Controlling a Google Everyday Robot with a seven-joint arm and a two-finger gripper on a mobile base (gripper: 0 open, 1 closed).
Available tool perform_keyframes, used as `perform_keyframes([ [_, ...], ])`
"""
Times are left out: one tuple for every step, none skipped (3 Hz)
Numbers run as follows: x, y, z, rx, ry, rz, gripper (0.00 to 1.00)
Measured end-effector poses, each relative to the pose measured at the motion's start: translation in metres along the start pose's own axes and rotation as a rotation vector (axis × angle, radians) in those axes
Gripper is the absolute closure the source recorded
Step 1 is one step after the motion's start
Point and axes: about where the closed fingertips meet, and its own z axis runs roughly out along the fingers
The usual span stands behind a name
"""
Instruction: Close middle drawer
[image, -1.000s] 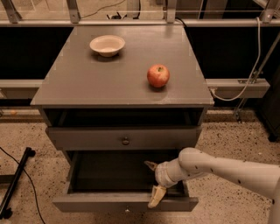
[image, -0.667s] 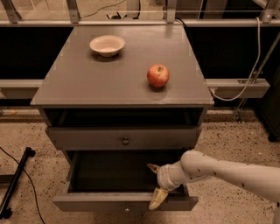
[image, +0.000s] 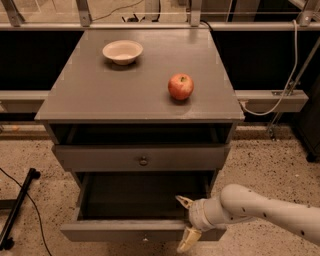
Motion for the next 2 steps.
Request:
perform_keyframes([
  [0.000,0.021,-0.008,-0.018,-0.015,0.014,0.18],
  [-0.001,0.036,-0.014,-0.029,-0.047,0.023,0.41],
])
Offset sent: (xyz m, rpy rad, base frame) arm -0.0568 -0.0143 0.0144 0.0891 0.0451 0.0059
